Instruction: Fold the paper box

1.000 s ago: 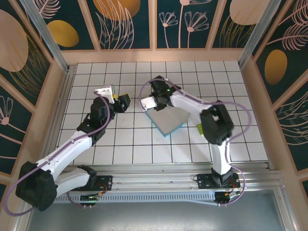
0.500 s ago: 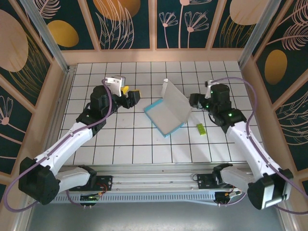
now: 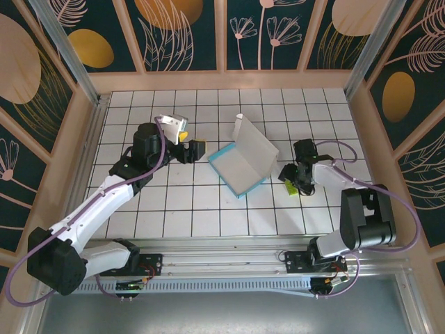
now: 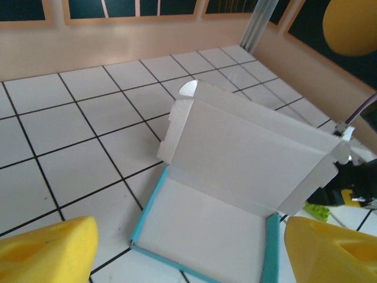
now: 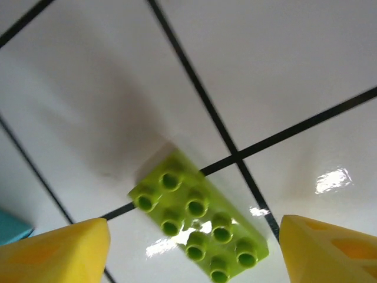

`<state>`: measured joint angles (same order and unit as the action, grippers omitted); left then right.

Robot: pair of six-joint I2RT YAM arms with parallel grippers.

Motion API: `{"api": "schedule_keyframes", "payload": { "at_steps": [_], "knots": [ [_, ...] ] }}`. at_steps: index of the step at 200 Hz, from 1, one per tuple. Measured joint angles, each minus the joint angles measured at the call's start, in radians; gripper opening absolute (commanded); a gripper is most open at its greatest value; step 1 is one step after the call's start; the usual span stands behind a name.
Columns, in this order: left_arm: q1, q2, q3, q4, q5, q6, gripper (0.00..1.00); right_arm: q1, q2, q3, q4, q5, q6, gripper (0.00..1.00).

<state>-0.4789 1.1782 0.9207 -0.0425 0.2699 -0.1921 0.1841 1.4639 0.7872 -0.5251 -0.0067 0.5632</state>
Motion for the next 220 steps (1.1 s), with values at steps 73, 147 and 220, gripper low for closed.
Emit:
{"api": "schedule_keyframes", "payload": {
  "at_steps": [73, 147, 220],
  "knots": [
    [0.0, -0.04, -0.001, -0.037, -0.02, 0.031, 0.84, 0.051, 0.074, 0.008, 0.011, 0.055, -0.03, 0.89],
    [0.0, -0.04, -0.001, -0.037, -0.039, 0.021, 0.86, 0.107, 0.085, 0.009, -0.003, 0.111, -0.032, 0.48],
    [0.0, -0.04, -0.001, -0.037, -0.058, 0.001, 0.86, 0.091, -0.032, -0.024, 0.003, 0.084, -0.007, 0.29]
  ]
}}
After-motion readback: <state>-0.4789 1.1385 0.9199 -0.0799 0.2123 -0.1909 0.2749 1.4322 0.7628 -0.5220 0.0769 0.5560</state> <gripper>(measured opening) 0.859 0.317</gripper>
